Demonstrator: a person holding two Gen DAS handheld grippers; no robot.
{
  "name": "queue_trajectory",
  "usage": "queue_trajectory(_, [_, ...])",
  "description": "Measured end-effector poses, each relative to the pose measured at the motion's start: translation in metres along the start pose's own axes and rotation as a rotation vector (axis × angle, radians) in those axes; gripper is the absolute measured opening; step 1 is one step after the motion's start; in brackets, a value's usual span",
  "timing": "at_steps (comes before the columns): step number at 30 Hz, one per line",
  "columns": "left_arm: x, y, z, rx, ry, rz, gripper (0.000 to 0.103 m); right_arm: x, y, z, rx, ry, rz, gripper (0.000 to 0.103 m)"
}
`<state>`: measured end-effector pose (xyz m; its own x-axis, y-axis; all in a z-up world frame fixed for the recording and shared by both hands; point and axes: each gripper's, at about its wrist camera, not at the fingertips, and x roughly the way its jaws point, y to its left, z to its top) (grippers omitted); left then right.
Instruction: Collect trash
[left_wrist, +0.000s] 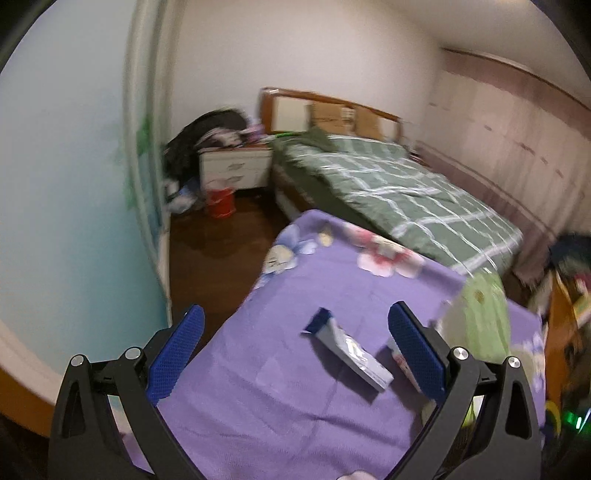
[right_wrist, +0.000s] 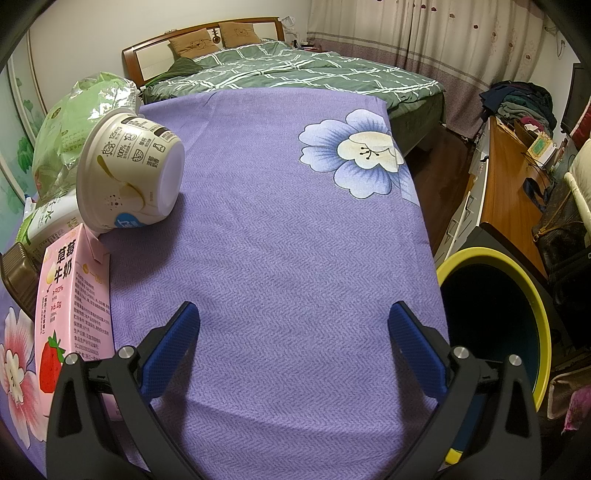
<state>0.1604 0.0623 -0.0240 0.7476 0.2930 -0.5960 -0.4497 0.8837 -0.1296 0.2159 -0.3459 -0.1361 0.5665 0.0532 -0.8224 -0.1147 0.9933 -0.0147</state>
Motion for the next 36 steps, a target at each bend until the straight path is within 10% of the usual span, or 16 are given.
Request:
queue_trajectory(7, [-0.010, -0.032, -0.015, 0.246, -0.016, -0.151, 0.098, 0.000, 0.000, 0.000, -0.001, 0.000, 0.000, 0.098])
queue_trajectory(26, [-0.059, -0.004, -0.044, 0.284, -0.085, -0.183, 0.098, -0.044, -0.016, -0.008, 0.132, -0.040, 0.042, 0.097])
queue_trajectory(36, [-0.085, 0.030, -0.038, 0.236, -0.131, -0.138, 0.098, -0.134, 0.132, -0.048, -0.064, -0.162, 0.280, 0.097])
